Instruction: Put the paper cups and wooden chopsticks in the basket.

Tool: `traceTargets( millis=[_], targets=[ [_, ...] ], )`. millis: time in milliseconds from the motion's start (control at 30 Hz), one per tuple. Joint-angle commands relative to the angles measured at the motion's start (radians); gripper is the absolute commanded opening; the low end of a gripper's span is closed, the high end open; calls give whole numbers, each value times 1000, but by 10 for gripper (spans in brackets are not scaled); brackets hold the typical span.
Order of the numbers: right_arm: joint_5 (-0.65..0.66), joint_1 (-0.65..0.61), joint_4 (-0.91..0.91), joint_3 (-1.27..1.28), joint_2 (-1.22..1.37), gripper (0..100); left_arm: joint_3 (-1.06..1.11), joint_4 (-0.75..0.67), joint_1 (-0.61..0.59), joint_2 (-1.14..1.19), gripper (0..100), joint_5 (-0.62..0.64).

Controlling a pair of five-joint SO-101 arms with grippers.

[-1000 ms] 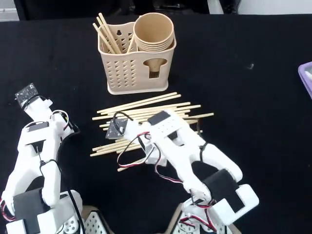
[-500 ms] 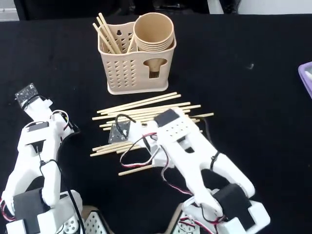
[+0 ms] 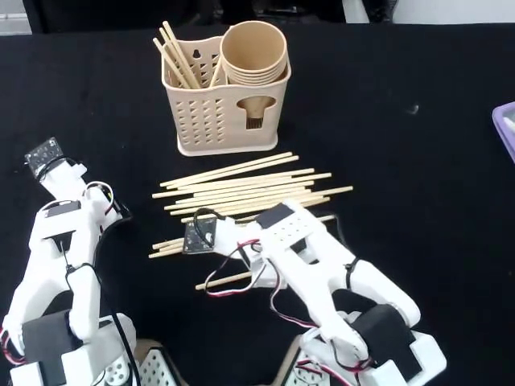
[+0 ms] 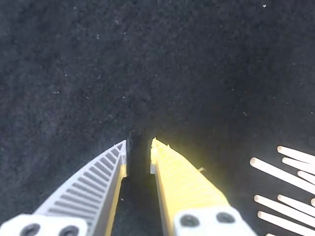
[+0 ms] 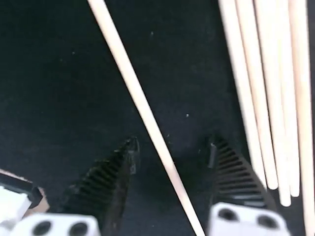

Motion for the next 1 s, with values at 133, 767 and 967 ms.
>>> traceTargets(
  millis=[133, 767, 967],
  targets=[
    [6, 48, -11, -12, -41, 35, -51, 5, -4, -5, 95, 3],
    [-104, -18, -6, -291, 114, 11, -50, 3, -2, -5, 95, 3],
    [-227, -37, -11, -429, 335, 90, -50, 5, -7, -5, 95, 3]
  ],
)
